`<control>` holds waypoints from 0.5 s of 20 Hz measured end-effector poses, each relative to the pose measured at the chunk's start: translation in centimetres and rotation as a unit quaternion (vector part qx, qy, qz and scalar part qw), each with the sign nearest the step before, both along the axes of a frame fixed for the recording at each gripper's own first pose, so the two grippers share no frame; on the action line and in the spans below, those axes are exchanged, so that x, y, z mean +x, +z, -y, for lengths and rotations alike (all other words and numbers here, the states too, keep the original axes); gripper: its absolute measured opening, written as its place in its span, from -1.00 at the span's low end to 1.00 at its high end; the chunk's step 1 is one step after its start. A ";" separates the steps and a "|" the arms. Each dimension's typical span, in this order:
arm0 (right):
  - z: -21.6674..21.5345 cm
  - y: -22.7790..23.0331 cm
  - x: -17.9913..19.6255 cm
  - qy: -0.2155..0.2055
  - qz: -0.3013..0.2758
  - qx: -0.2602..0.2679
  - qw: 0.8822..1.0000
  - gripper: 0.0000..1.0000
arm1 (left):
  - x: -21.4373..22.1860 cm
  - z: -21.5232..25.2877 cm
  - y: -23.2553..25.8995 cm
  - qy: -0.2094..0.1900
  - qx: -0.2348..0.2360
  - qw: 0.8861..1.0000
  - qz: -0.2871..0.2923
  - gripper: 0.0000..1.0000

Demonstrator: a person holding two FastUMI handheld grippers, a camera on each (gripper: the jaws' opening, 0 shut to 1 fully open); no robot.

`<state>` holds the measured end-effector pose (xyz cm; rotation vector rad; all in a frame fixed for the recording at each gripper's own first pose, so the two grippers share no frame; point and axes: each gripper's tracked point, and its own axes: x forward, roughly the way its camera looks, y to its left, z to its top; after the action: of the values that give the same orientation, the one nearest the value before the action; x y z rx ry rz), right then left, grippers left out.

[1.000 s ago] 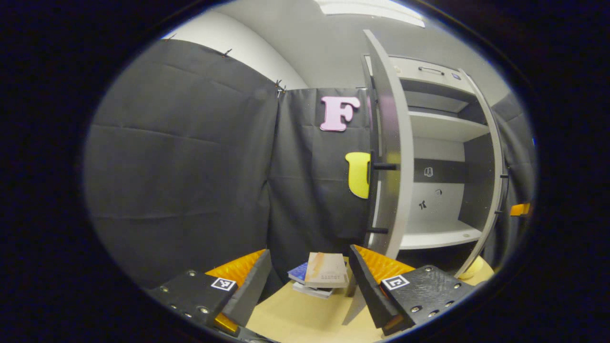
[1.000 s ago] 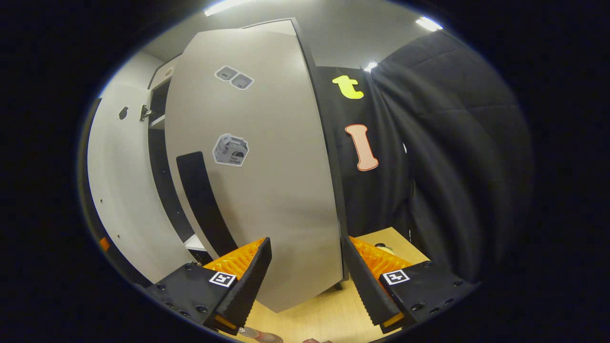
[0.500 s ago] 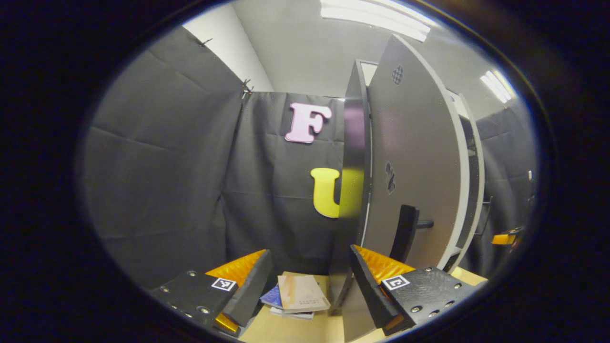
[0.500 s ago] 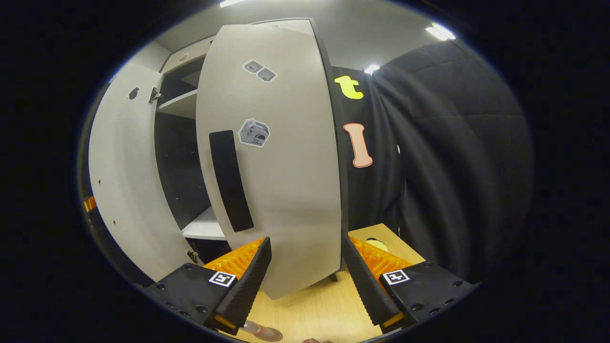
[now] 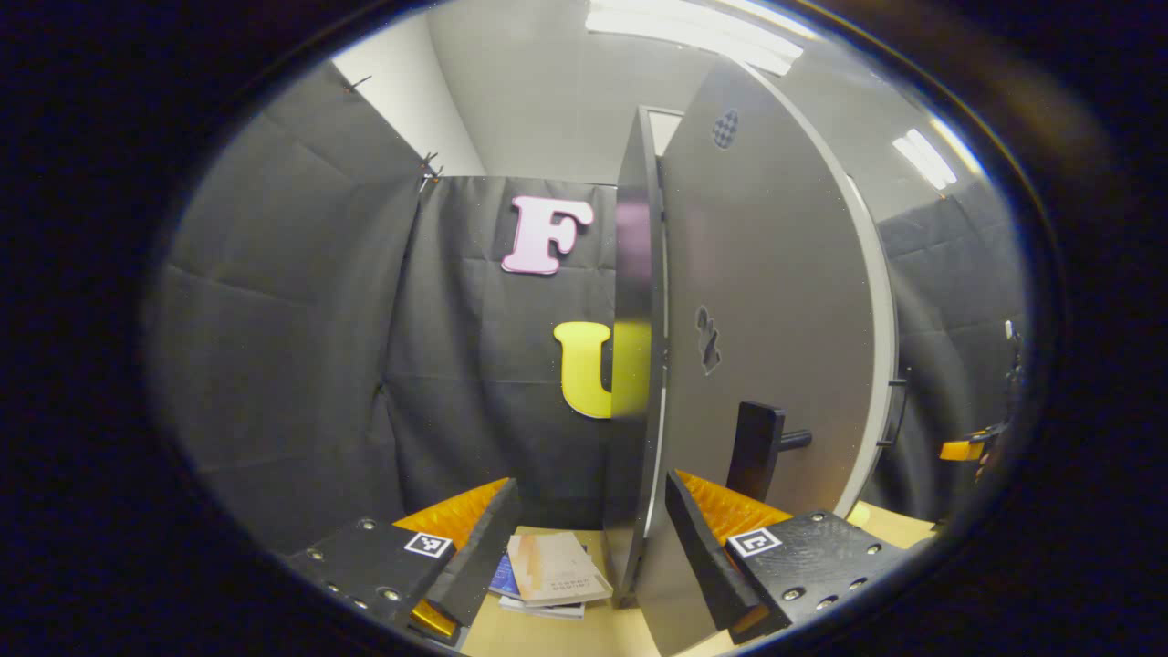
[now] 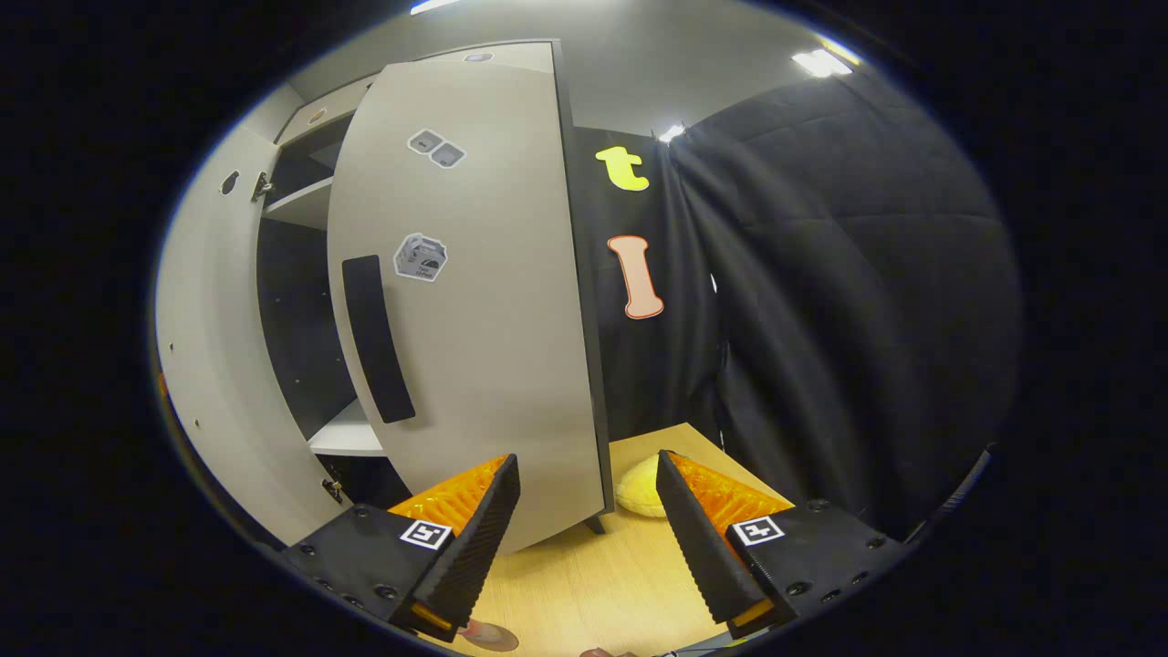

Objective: Grasp the bottle in the cabinet with the left hand and place it on the coaster, then close the right door with the right hand and the left door with the left hand.

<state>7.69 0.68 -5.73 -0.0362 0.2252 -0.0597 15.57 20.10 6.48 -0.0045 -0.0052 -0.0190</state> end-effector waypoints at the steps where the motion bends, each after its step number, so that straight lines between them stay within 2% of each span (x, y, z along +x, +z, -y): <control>1: 0.0 -0.1 0.2 0.003 -0.001 0.003 1.000 0.92 | 0.1 0.8 0.0 -0.008 0.005 1.000 -0.002 0.87; 2: 0.0 -0.3 0.3 0.006 -0.003 0.005 1.000 0.91 | 0.4 2.1 -0.1 -0.016 0.008 1.000 -0.006 0.77; 3: 0.0 -0.5 0.5 0.009 -0.005 0.008 1.000 0.92 | 0.6 3.5 0.0 -0.024 0.008 1.000 -0.007 0.87; 5: 0.3 -0.6 1.0 0.014 -0.008 0.012 1.000 0.92 | 1.0 6.5 0.0 -0.035 0.009 0.999 -0.011 0.87; 6: 0.4 -0.6 1.3 0.015 -0.007 0.012 1.000 0.92 | 1.0 7.3 -0.1 -0.035 0.012 0.999 -0.010 0.81; 10: 2.2 0.2 1.6 0.011 0.007 0.015 1.000 0.92 | 1.4 10.7 0.4 -0.017 0.015 1.000 -0.004 0.87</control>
<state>9.25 -1.55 -5.49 -0.0093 0.2108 -0.0344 16.98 9.43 6.86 0.0256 0.0038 -0.0523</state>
